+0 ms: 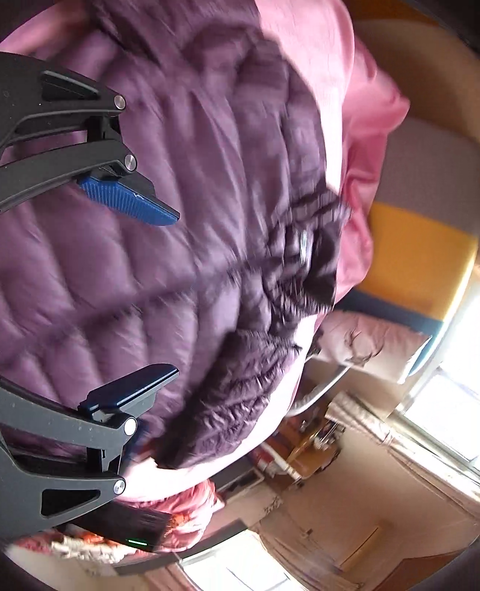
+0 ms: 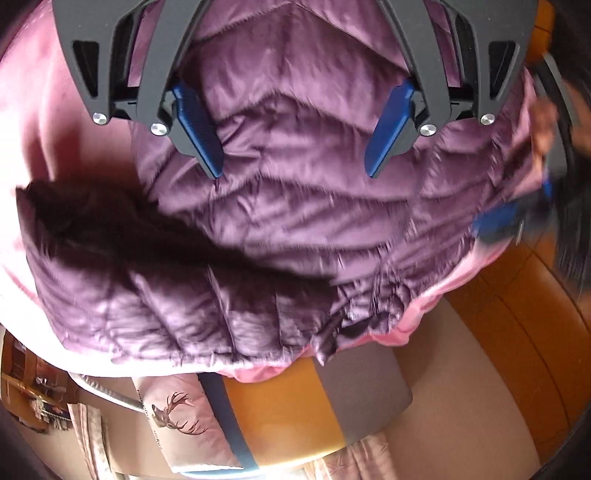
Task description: Fold large clothes
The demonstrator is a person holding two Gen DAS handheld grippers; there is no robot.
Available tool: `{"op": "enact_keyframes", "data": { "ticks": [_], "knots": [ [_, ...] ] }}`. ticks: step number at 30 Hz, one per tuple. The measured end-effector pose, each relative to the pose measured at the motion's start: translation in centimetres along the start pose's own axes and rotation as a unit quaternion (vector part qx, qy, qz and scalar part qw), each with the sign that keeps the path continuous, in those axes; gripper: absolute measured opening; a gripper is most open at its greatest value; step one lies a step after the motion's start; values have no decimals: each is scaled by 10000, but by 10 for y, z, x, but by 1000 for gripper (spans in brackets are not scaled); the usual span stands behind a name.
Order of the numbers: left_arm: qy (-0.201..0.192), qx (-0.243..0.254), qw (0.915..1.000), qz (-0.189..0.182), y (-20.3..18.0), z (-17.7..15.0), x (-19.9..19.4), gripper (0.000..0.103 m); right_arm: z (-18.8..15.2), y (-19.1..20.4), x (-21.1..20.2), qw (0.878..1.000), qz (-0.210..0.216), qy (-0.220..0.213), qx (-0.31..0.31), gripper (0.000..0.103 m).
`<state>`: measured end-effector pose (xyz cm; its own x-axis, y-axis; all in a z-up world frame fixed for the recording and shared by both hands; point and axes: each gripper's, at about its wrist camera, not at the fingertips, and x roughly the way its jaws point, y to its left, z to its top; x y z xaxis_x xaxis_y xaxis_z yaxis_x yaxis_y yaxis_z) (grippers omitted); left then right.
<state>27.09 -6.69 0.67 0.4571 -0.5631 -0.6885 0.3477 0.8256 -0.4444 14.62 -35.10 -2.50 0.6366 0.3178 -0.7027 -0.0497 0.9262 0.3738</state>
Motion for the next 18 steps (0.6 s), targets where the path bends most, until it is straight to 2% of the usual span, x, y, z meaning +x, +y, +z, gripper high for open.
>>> {"op": "enact_keyframes", "data": {
  "ticks": [2, 6, 11, 12, 14, 16, 18],
  "knots": [
    [180, -43, 9997, -185, -11, 18, 28, 76, -5, -6, 3, 9999, 112, -54, 79, 81],
    [436, -111, 9987, -260, -29, 50, 81, 76, -8, -21, 5, 9983, 459, -127, 326, 84],
    [635, -227, 9974, -239, -43, 67, 129, 76, -11, -28, 5, 9964, 685, -220, 456, 86],
    [686, -258, 9970, -242, -45, 68, 137, 72, -11, -28, 5, 9962, 703, -229, 456, 87],
    [827, -348, 9957, -241, -47, 69, 155, 59, -12, -29, 5, 9960, 731, -240, 449, 88],
    [900, -377, 9948, -278, -48, 69, 162, 24, -12, -30, 4, 9956, 771, -251, 470, 88],
    [754, -316, 9962, -294, -52, 73, 155, 9, -13, -33, 2, 9951, 808, -261, 498, 88]
  ]
}}
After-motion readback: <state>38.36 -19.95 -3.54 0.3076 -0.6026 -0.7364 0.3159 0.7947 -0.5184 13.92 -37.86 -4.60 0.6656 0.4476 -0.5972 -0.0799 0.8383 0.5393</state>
